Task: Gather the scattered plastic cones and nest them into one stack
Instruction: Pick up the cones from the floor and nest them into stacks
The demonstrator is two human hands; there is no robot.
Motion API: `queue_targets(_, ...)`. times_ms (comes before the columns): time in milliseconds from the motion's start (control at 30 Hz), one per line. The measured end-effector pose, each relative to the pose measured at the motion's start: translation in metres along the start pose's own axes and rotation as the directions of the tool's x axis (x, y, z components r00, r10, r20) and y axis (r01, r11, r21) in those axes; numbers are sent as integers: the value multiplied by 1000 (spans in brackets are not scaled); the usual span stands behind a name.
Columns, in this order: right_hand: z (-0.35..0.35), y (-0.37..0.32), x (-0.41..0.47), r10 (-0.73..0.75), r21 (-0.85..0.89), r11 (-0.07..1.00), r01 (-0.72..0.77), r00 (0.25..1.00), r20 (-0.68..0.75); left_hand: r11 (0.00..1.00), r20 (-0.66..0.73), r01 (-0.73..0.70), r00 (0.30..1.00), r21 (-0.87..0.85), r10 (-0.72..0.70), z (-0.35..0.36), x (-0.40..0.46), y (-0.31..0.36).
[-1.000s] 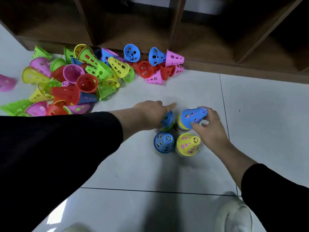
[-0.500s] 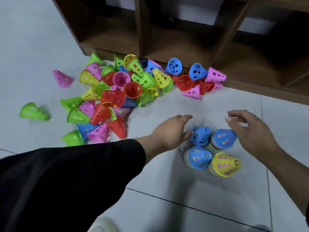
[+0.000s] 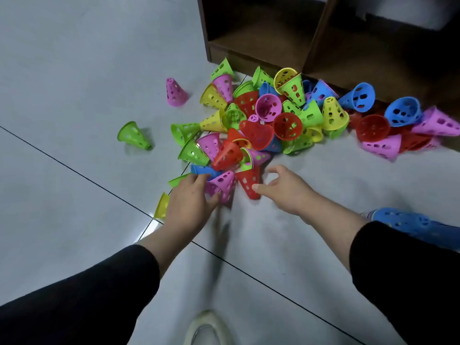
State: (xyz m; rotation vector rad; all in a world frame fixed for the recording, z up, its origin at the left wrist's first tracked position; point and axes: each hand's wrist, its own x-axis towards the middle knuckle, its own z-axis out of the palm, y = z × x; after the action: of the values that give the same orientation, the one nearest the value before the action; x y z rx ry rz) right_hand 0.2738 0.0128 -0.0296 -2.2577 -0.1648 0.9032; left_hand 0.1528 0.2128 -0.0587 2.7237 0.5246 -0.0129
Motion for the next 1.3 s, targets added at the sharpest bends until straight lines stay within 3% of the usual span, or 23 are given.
queue_targets(200, 52, 11, 28, 86, 15, 996, -85, 994, -73, 927, 106, -167, 985, 335, 139, 6, 29, 9)
queue_targets(333, 61, 13, 44, 141, 72, 989, -131, 977, -159, 884, 163, -218, 973, 414, 163, 9, 47, 27)
queue_targets(467, 62, 12, 50, 146, 5, 989, -146, 980, -137, 871, 184, -226, 970, 436, 159, 18, 46, 26)
queue_targets(733, 52, 32, 21, 148, -52, 987, -153, 984, -95, 971, 216, -129, 973, 200, 84, 32, 26, 21)
queue_targets(867, 37, 43, 5, 164, -46, 984, -171, 979, -123, 977, 190, 75, 981, -197, -37, 21, 16, 44)
queue_targets(933, 27, 40, -5, 159, 13, 987, -159, 972, -172, 878, 172, 164, 981, -451, -95, 12, 12, 62)
queue_targets(1033, 5, 28, -24, 111, 108, 991, -83, 951, -287, 697, 112, 163, 987, -699, -119, -1, 11, 91)
queue_targets(1200, -63, 17, -64, 6, 179, 981, 76, 907, -420, 415, 120, 126, 992, -901, -40, -22, 17, 149)
queue_targets(1300, -125, 29, -100, -54, 146, 979, 142, 874, -484, 205, 211, 196, 976, -959, 56, -29, 16, 193)
